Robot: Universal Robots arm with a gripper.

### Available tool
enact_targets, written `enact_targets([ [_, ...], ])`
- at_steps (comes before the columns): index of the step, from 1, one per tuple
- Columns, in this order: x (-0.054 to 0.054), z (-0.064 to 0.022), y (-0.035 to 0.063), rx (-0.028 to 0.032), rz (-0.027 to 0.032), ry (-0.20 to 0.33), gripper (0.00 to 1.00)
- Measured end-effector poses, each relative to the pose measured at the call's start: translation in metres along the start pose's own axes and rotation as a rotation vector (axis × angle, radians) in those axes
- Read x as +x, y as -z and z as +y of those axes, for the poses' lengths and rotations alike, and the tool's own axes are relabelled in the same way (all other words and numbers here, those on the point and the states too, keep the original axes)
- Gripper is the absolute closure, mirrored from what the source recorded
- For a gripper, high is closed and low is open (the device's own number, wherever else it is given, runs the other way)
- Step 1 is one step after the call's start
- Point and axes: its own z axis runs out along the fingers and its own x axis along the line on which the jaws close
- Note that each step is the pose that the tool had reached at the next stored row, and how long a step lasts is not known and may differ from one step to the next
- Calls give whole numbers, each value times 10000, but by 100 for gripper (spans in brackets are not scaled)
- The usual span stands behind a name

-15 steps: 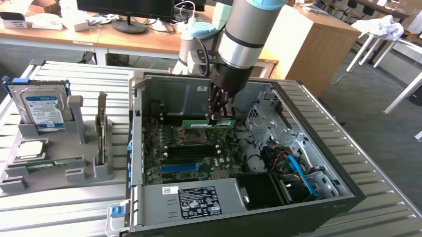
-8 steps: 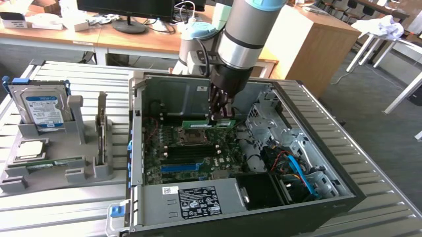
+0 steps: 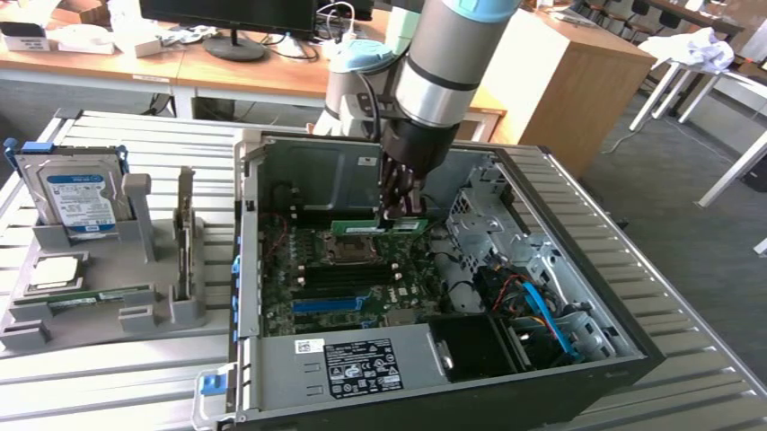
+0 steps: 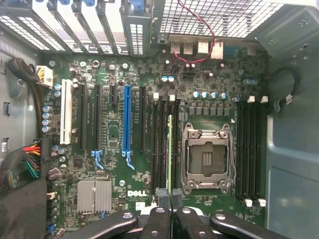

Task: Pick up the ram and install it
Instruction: 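Insert the ram into the slot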

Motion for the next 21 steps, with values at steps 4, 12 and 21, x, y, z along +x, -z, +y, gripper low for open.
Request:
enact_targets([
  [4, 1, 0, -8, 0, 0, 0, 88],
  [12, 2, -1, -25, 0, 0, 1, 88],
  [21, 3, -1, -43, 0, -1, 0, 88],
])
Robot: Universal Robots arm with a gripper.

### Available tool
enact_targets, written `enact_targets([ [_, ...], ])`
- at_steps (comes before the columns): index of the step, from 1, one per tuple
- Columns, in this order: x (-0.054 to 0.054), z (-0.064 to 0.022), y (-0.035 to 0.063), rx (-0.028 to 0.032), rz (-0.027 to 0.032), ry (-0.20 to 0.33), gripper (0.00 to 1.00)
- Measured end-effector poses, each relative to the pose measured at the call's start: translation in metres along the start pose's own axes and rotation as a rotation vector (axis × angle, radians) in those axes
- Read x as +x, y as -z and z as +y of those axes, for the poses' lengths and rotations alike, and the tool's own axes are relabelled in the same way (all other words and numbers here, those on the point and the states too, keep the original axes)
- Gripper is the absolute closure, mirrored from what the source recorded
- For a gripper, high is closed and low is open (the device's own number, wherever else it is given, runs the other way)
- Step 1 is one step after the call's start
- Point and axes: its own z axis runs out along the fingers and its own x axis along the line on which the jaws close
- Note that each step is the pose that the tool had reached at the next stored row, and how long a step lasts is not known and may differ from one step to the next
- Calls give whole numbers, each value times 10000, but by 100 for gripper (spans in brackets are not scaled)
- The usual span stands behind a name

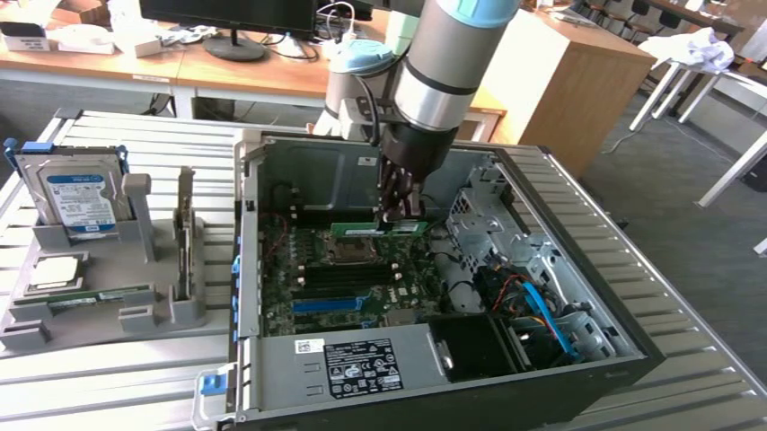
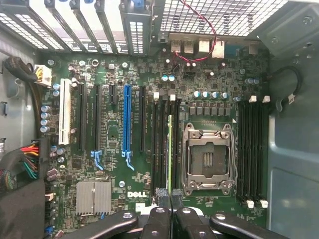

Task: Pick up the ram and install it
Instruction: 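Insert the ram into the slot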

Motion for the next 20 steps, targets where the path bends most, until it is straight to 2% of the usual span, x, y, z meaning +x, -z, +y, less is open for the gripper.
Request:
enact_targets([
  [20, 3, -1, -41, 0, 1, 0, 88],
])
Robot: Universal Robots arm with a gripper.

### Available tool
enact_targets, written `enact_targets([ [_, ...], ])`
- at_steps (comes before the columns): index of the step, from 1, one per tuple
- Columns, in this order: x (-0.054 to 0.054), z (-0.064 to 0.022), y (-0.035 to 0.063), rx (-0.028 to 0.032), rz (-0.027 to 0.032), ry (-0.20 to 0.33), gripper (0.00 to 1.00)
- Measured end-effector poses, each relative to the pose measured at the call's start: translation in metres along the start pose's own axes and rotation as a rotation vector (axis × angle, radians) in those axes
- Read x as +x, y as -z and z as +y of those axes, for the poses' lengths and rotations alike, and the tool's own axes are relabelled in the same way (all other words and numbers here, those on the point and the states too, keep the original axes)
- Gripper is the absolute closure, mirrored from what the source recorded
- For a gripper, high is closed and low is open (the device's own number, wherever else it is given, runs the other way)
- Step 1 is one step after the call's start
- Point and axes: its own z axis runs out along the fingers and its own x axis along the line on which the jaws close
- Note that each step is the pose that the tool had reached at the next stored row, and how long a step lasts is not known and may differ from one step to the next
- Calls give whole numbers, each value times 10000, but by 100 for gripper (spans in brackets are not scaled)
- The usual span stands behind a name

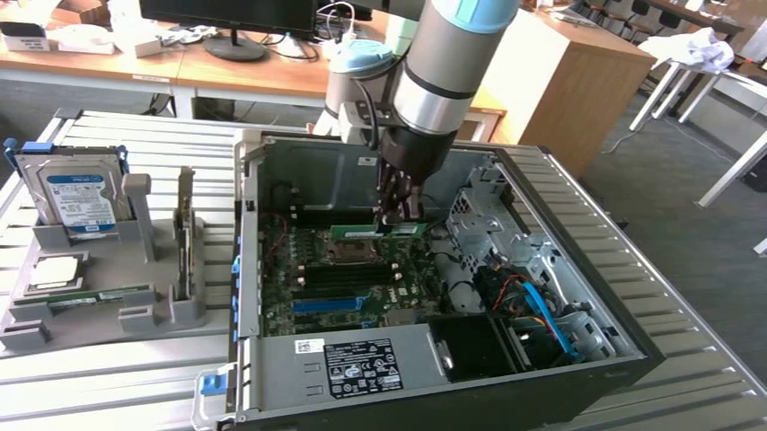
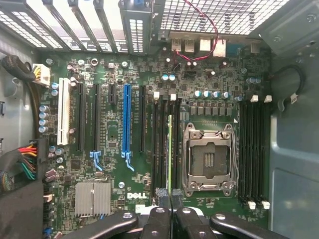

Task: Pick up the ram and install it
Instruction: 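Insert the ram into the slot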

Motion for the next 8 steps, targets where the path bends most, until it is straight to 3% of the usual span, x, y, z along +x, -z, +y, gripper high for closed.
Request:
enact_targets([
  [8, 1, 0, -16, 0, 0, 0, 88],
])
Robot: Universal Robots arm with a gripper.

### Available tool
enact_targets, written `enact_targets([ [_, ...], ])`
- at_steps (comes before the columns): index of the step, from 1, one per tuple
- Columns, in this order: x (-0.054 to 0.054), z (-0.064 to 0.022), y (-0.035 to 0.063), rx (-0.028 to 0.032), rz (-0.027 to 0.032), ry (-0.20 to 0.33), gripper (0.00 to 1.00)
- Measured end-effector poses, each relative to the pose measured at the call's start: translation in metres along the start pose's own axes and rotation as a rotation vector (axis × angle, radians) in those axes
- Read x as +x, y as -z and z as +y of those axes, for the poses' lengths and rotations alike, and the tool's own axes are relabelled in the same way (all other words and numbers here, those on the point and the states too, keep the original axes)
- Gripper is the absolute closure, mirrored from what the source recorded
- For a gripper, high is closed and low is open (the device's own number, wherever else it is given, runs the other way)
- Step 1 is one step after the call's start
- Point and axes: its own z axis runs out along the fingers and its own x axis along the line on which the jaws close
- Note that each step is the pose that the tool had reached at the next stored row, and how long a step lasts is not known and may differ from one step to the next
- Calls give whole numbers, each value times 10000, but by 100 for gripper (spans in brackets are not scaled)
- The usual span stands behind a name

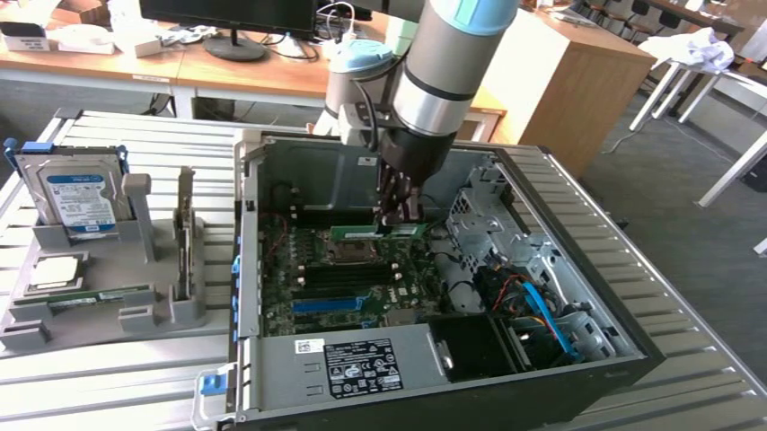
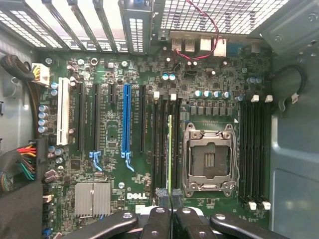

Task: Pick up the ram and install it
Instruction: 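Insert the ram into the slot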

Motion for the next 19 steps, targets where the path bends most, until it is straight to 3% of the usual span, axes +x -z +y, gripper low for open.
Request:
enact_targets([
  [19, 4, -1, -45, 0, 0, 0, 88],
])
